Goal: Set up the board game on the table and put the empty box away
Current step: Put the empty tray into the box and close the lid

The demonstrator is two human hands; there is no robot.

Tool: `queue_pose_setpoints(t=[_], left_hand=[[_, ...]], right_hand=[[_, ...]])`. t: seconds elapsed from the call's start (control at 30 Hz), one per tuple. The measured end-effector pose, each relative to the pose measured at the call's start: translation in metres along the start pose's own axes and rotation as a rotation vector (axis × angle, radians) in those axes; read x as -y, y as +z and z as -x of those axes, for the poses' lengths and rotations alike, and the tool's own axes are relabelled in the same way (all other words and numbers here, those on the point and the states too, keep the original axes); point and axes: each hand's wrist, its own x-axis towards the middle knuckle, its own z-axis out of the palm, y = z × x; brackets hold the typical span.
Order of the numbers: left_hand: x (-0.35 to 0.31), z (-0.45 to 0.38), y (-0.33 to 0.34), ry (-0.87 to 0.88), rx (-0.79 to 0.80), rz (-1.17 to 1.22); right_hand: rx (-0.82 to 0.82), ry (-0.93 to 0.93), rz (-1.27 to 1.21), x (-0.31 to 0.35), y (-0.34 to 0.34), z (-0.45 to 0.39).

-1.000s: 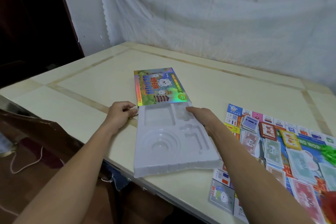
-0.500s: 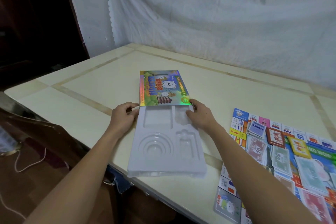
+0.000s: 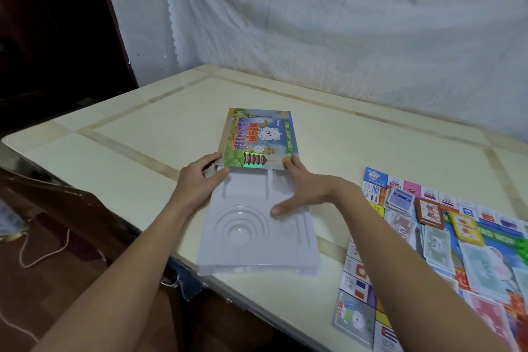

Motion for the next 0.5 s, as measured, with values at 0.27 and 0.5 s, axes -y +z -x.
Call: queue_pose_setpoints(t=[0.27,0.5], left_hand=[[-0.002,0.004,-0.001,-0.039,0.056,0.081],[-0.003,0.006,-0.001,0.024,0.184,-0.044]], right_hand=[[-0.553,-0.038,-0.072,-0.006,0.002,-0.020],[-0.736,0.025,-0.143,-0.003,0.014,-0.028]])
